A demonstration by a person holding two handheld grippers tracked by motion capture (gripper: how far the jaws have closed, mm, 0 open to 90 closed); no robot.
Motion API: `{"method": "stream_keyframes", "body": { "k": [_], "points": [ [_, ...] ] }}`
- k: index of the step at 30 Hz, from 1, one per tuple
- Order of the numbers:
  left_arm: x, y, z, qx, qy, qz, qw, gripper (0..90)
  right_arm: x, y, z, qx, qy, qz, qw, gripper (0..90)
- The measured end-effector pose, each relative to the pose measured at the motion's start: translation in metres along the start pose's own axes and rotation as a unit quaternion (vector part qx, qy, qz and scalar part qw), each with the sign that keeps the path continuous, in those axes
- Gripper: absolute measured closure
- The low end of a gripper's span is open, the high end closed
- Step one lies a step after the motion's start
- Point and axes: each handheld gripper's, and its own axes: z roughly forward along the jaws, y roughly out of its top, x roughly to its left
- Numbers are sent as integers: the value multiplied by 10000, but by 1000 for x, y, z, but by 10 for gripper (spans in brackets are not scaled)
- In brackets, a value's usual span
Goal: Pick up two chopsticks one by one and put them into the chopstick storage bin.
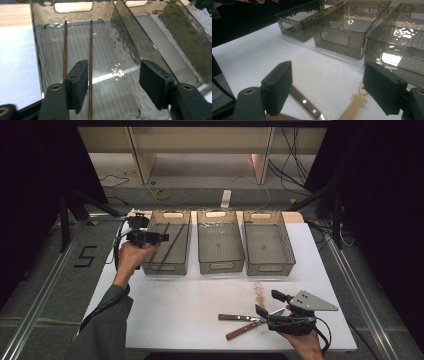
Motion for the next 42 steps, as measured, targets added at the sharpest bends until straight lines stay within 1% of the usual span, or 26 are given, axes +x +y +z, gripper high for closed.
{"method": "stream_keyframes", "body": {
  "k": [2, 5, 7, 8, 9, 10, 14, 18, 20, 23, 24, 25, 27, 30, 34, 37, 38, 39, 42],
  "points": [
    [-3, -2, -4, -25, -87, -11, 10000, 348, 0, 0, 0, 1, 0, -9, 10000, 247],
    [-7, -8, -9, -62, -111, 16, 9999, 291, 0, 0, 0, -9, -4, -2, 10000, 247],
    [-9, -16, -14, -140, -293, -30, 9995, 246, -1, 0, 0, 0, -5, 3, 10000, 247],
    [-10, -18, -14, -79, -339, -13, 9994, 243, 0, 0, 0, 5, -16, 1, 10000, 247],
    [-12, -18, -15, 23, -295, 80, 9995, 231, 0, 0, -1, -1, -8, 3, 10000, 247],
    [-14, -20, -17, -9, -226, 158, 9996, 218, 0, 0, -1, -25, -1, -12, 10000, 247],
    [-19, -23, -25, -48, -312, 234, 9992, 211, 1, 1, -2, -35, -12, -38, 10000, 247],
    [-31, -26, -32, -75, -399, 397, 9984, 201, 1, 1, -2, -37, -7, -38, 10000, 247],
    [-37, -27, -32, -72, -460, 493, 9977, 195, 1, 1, -2, -49, -12, -47, 10000, 247],
    [-49, -30, -30, -2, -523, 665, 9964, 189, 0, 1, -3, -59, -22, -40, 10000, 247],
    [-49, -30, -30, -2, -523, 665, 9964, 186, 0, 1, -3, -55, -29, -32, 10000, 247],
    [-57, -31, -28, 61, -555, 812, 9951, 182, 0, 2, -4, -61, -30, -34, 10000, 247],
    [-63, -33, -26, 114, -568, 961, 9937, 180, 0, 2, -4, -69, -39, -32, 10000, 247],
    [-70, -35, -24, 208, -529, 1152, 9917, 180, -1, 2, -4, -77, -46, -35, 10000, 247],
    [-80, -39, -21, 287, -560, 1267, 9899, 180, -1, 2, -5, -82, -53, -24, 9999, 246],
    [-87, -41, -20, 327, -607, 1394, 9878, 181, -1, 2, -6, -88, -73, -18, 9999, 247],
    [-87, -41, -20, 327, -607, 1394, 9878, 180, -2, 2, -6, -91, -76, -15, 9999, 247],
    [-91, -42, -21, 348, -612, 1452, 9869, 180, -2, 2, -6, -93, -83, -15, 9999, 247],
    [-94, -44, -22, 323, -617, 1494, 9863, 180, -3, 2, -6, -56, -126, 0, 9999, 248]
  ]
}}
